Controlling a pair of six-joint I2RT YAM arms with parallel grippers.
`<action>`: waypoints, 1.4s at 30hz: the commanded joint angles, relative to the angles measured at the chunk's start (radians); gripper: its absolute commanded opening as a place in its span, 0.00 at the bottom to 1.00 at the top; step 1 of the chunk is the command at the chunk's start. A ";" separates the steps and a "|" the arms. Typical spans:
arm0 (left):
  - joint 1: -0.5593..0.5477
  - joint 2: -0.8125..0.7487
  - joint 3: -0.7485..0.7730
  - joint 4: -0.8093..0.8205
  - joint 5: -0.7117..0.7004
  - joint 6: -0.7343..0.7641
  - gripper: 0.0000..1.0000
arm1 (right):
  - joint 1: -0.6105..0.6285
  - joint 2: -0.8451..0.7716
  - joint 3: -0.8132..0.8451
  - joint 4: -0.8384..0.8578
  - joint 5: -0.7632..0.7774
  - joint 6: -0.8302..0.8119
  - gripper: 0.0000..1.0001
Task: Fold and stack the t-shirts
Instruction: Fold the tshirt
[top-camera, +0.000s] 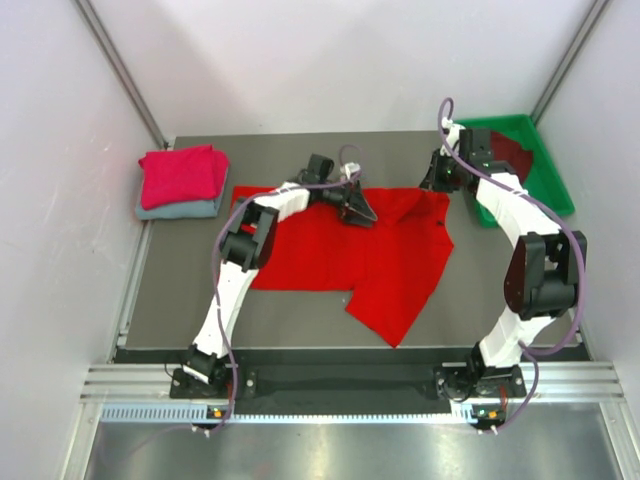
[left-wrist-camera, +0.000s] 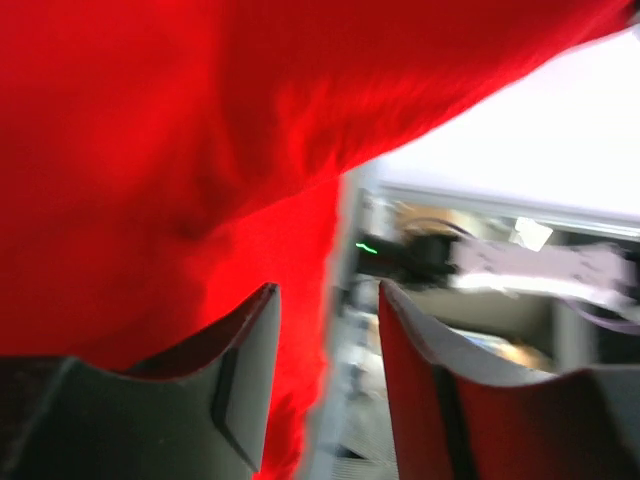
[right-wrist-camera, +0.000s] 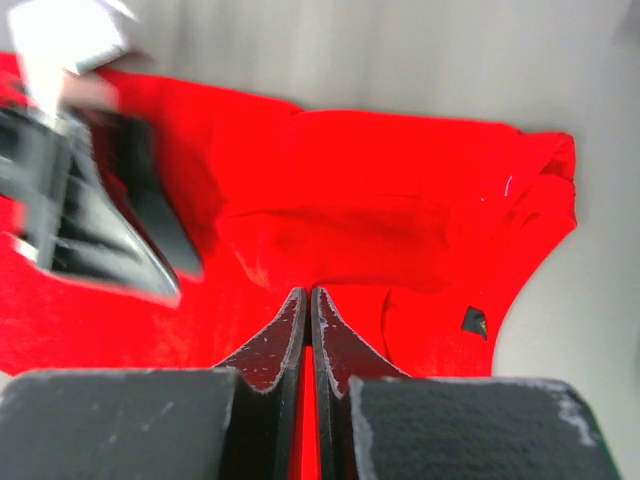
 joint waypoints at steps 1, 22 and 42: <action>0.069 -0.149 0.176 -0.712 -0.333 0.721 0.50 | -0.003 -0.033 -0.007 0.037 0.026 -0.025 0.00; 0.192 -0.219 0.008 -0.751 -0.895 0.999 0.50 | -0.005 0.059 0.033 0.008 0.135 -0.166 0.00; 0.203 -0.248 0.016 -0.762 -0.866 0.953 0.50 | 0.339 0.005 -0.021 0.057 0.035 -0.713 0.54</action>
